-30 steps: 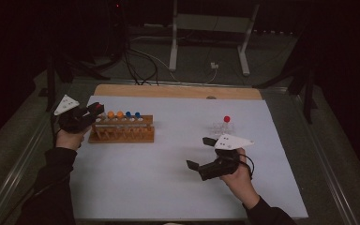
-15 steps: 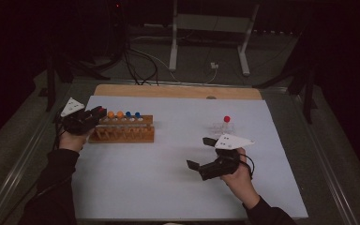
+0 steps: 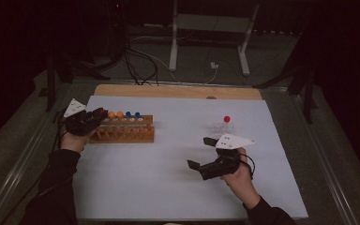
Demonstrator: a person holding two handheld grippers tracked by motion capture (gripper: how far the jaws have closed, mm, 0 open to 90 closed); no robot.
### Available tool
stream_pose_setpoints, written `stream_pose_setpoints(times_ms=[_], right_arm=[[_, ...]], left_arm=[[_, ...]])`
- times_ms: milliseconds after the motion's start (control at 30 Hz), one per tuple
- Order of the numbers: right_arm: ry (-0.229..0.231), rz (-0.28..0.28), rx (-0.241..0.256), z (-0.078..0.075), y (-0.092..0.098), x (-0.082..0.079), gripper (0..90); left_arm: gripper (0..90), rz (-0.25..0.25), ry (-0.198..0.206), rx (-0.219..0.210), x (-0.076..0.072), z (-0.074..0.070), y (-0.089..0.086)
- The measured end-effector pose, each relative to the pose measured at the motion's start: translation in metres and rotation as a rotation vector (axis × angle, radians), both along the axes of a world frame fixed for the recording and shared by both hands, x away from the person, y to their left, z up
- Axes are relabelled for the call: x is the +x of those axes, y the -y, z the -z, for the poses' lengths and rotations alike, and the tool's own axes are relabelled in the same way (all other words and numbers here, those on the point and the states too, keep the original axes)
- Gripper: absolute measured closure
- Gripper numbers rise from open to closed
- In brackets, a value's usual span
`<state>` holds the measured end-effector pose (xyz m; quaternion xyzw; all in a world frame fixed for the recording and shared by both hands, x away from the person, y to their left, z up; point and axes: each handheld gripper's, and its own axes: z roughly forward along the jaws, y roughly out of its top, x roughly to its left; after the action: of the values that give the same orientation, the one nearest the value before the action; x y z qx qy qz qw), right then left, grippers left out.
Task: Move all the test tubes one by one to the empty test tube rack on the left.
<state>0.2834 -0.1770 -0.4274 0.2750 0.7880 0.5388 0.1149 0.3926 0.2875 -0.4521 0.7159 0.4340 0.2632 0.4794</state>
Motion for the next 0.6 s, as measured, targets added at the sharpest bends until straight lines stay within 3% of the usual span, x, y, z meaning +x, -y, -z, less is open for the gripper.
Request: stream_pose_setpoints(times_ms=[333,600], right_arm=[[-0.003,0.002,0.001,-0.0003,0.0004,0.0003,0.0],[-0.002,0.001,0.000,-0.0006,0.0005,0.0005,0.0]], left_arm=[[71.2,-0.002,-0.001,0.026,-0.0018,-0.0011,0.0011],[69.9,0.001,-0.019,0.015,-0.0013,-0.0024,-0.0007]])
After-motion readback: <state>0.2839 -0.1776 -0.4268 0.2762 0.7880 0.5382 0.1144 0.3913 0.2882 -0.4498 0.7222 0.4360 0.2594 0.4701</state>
